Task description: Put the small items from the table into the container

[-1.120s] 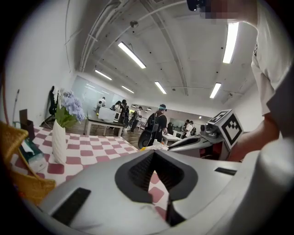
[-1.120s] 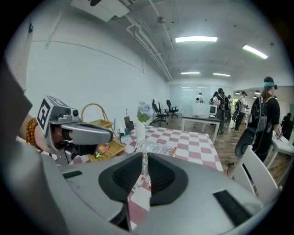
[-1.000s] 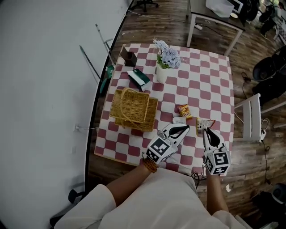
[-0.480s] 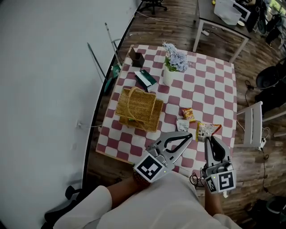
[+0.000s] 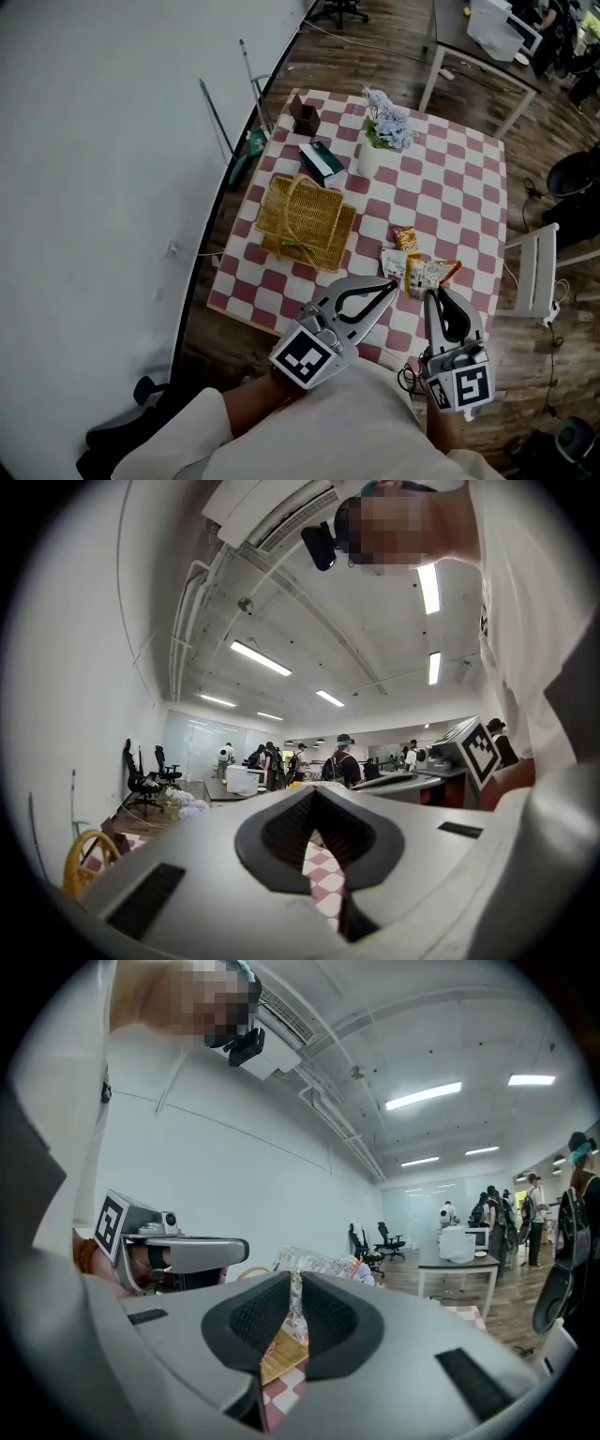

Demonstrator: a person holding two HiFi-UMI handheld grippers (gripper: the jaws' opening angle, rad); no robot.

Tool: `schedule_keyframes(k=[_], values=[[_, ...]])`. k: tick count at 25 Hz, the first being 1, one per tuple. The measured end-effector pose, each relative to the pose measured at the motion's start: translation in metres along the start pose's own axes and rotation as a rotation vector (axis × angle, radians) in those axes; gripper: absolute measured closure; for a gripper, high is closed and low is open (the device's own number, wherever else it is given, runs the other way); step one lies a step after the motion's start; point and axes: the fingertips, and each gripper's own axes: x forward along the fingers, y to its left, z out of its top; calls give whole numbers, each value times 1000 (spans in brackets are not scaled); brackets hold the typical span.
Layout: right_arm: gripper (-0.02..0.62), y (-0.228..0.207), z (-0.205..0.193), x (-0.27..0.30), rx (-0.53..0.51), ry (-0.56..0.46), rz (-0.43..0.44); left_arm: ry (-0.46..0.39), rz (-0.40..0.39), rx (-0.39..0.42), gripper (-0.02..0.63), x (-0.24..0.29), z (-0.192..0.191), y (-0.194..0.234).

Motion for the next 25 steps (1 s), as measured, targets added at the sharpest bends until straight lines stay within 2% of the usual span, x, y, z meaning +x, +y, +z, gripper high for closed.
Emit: schedule_keyframes(k=[13, 18, 25], values=[[532, 87, -3, 60, 1, 29, 248, 27, 214, -5, 578, -82, -4, 45], [532, 100, -4, 75, 3, 39, 267, 38, 243, -20, 578, -99, -8, 55], [532, 97, -26, 117, -27, 103, 270, 67, 227, -2, 578, -96, -28, 81]])
